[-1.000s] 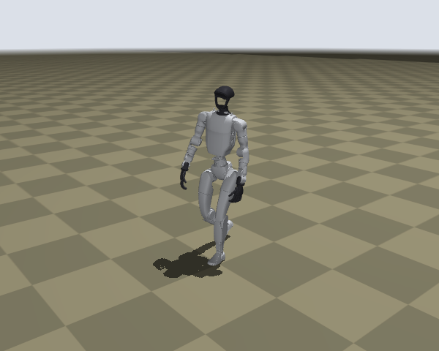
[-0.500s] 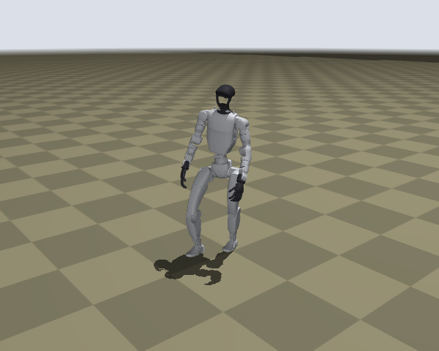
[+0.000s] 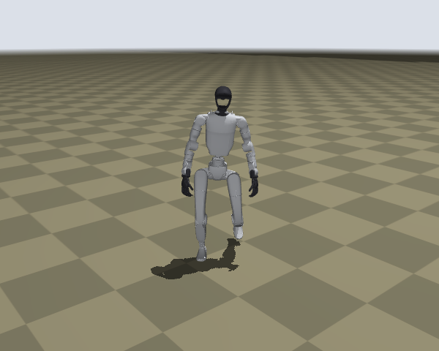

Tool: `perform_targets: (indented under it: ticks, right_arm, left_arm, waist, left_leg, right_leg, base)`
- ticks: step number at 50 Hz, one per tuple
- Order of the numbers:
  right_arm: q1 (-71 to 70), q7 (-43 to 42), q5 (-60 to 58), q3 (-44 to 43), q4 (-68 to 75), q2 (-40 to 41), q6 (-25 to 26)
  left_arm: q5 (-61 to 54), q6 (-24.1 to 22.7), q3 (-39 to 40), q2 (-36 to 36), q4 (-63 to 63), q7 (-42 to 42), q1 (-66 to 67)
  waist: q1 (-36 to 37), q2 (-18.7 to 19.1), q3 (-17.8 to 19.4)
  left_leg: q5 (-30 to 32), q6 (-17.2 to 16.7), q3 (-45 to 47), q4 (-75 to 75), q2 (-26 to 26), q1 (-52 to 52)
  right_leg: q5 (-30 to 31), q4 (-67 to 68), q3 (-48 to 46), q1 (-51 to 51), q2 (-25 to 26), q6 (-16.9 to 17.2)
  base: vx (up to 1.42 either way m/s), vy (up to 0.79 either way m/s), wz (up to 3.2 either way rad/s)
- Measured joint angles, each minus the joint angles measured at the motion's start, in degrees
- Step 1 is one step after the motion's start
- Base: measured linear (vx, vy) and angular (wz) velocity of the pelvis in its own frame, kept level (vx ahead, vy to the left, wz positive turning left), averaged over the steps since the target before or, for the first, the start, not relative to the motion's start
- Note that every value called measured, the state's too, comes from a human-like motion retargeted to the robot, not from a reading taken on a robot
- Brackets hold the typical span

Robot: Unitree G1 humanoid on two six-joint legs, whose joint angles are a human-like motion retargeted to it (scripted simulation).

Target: Walk

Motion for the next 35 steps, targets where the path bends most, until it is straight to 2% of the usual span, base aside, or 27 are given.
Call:
perform_targets:
  ticks: [3,5,8,12,18,20,22,25,28,30,32,33,35]
  right_arm:
    - [-2.4,-1.6,0.3,-0.6,-0.3,-1.8,0.2]
    - [-5.1,-2.6,0.7,-1.1,0.3,-3.0,0.4]
    - [-8.2,-4.0,1.5,-1.2,1.3,-3.9,0.8]
    - [-12.2,-5.0,2.7,-1.0,2.4,-4.0,0.6]
    - [-18.1,-5.5,2.4,0.1,3.3,-2.7,-0.3]
    - [-19.0,-5.6,1.8,0.6,2.9,-1.8,-0.5]
    - [-21.0,-5.4,1.4,1.0,2.7,-0.6,-0.6]
    - [-21.6,-5.1,1.3,1.7,1.5,1.2,-1.0]
    - [-21.4,-4.4,1.6,2.2,0.2,3.4,-1.1]
    - [-20.5,-3.6,2.0,2.7,-0.6,4.8,-1.0]
    - [-19.5,-1.8,2.8,3.2,-1.5,6.1,-0.6]
    - [-18.7,-1.2,3.1,3.4,-1.6,6.5,-0.5]
    - [-17.6,0.8,4.2,3.9,-2.2,7.1,0.0]
  left_arm:
    - [1.3,0.2,-0.7,0.2,-2.5,0.1,-0.7]
    - [2.1,0.4,-1.0,0.1,-4.1,0.2,-1.9]
    - [2.6,0.2,-1.4,-0.8,-5.5,0.4,-2.4]
    - [2.5,-0.2,-1.6,-2.4,-6.0,0.7,-2.6]
    - [2.1,-0.2,-1.4,-5.2,-3.6,0.6,-2.0]
    - [2.1,0.0,-1.4,-6.0,-2.6,0.4,-0.9]
    - [1.9,0.2,-0.7,-6.4,-0.9,0.0,-0.9]
    - [1.4,0.8,-0.2,-7.2,1.0,-0.5,0.5]
    - [0.2,1.4,0.7,-7.3,2.9,-1.3,1.3]
    - [-0.8,1.7,1.0,-7.2,3.9,-1.8,1.6]
    - [-2.1,1.6,1.5,-6.5,4.5,-2.7,1.3]
    - [-2.5,1.6,1.5,-6.6,4.4,-2.8,1.5]
    - [-3.6,1.7,1.7,-5.9,3.8,-3.2,1.1]
  waist:
    - [1.7,0.1,-0.1]
    - [2.6,-0.6,0.1]
    - [4.3,-1.4,0.7]
    - [6.3,-2.3,1.9]
    - [7.9,-3.2,2.1]
    - [8.5,-3.1,1.7]
    - [8.2,-4.1,1.1]
    - [8.7,-5.1,0.0]
    - [8.9,-6.9,-1.0]
    - [8.6,-8.4,-1.4]
    - [7.2,-11.7,-0.1]
    - [6.6,-12.5,-0.1]
    - [4.9,-15.5,1.2]
  left_leg:
    - [-1.3,2.7,4.5,7.1,4.2,-8.0]
    - [-3.4,4.4,7.4,8.7,5.0,-13.1]
    - [-7.1,5.3,11.3,6.4,4.4,-18.6]
    - [-9.2,4.7,15.7,-4.1,2.3,-23.1]
    - [-5.3,3.6,21.7,-27.7,-0.7,-25.8]
    - [-5.1,3.4,23.2,-31.1,-0.1,-27.5]
    - [-1.8,3.7,25.6,-41.0,-2.5,-25.2]
    - [-1.2,4.3,27.2,-40.0,-1.9,-26.6]
    - [0.2,5.6,27.7,-37.5,-2.4,-26.5]
    - [0.6,6.5,27.5,-36.1,-3.8,-25.8]
    - [2.4,7.9,27.9,-41.2,-9.8,-20.8]
    - [1.9,8.5,27.4,-40.4,-11.2,-20.3]
    - [3.3,10.0,26.8,-46.2,-17.5,-15.4]
  right_leg:
    - [-1.8,-1.3,-2.7,2.1,-1.2,-1.0]
    - [-2.4,-3.5,-4.5,4.1,-2.7,-1.1]
    - [-4.0,-4.5,-7.1,6.8,-4.7,-0.9]
    - [-5.7,-6.9,-10.7,11.4,-7.1,-0.2]
    - [-7.2,-11.4,-17.1,18.0,-9.4,1.3]
    - [-8.3,-9.8,-18.9,18.8,-9.9,1.8]
    - [-8.1,-11.3,-20.3,20.4,-10.5,2.2]
    - [-8.3,-7.8,-21.5,20.9,-12.3,3.1]
    - [-5.8,-3.7,-21.5,21.3,-14.6,4.2]
    - [-1.8,0.1,-20.5,21.1,-16.6,5.6]
    - [5.1,6.6,-17.6,20.6,-21.5,8.5]
    - [8.9,10.2,-16.7,19.8,-23.2,9.1]
    - [16.8,18.7,-12.5,16.9,-28.6,10.5]
  base:
    - [0.29,-0.16,1.12]
    - [0.29,-0.12,1.25]
    - [0.30,-0.07,1.17]
    - [0.32,-0.02,1.05]
    - [0.34,0.05,0.93]
    - [0.33,0.10,0.69]
    - [0.38,0.12,0.66]
    - [0.40,0.13,0.42]
    - [0.45,0.14,0.39]
    - [0.47,0.16,0.68]
    - [0.47,0.17,1.02]
    - [0.46,0.16,1.12]
    - [0.46,0.16,1.20]
